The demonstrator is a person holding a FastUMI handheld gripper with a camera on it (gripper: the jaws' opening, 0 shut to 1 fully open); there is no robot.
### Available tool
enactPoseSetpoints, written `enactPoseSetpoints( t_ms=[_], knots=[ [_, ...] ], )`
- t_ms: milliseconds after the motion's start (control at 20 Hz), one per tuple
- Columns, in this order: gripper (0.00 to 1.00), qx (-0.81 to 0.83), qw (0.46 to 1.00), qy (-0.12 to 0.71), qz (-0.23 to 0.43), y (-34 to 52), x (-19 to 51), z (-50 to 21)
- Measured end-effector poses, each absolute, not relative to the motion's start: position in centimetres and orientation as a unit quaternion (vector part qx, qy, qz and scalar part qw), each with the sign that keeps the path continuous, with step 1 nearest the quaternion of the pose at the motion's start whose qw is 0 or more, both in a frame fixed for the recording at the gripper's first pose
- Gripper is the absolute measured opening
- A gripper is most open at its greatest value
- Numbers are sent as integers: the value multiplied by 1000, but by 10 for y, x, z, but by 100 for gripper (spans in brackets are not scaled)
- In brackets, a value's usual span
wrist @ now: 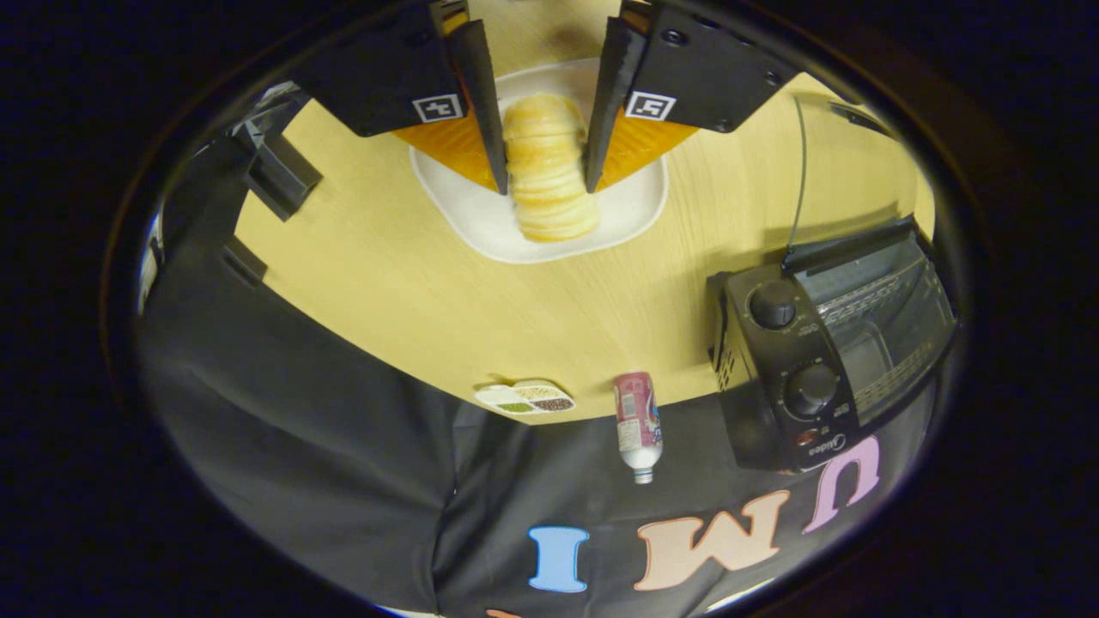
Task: Open the toaster oven, put the food inside, and close the toaster oven door.
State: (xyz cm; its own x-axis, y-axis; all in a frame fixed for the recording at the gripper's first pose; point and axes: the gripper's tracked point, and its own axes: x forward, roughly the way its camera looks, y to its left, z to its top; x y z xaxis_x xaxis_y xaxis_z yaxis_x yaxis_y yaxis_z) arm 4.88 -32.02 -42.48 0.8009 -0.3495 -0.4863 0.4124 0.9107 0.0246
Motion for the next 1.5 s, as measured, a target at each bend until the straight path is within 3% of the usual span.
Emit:
enactPoseSetpoints(
  t_ms=[400, 700, 1100, 1500],
  knots=[
    [54, 116, 951, 159, -237, -280, 25, -373],
    [54, 256, 940, 94, -206, -191, 17, -344],
    [55, 350, 922, 79, -145, -81, 68, -334],
    [57, 433, 894, 25, -112, -41, 150, -315]
  ],
)
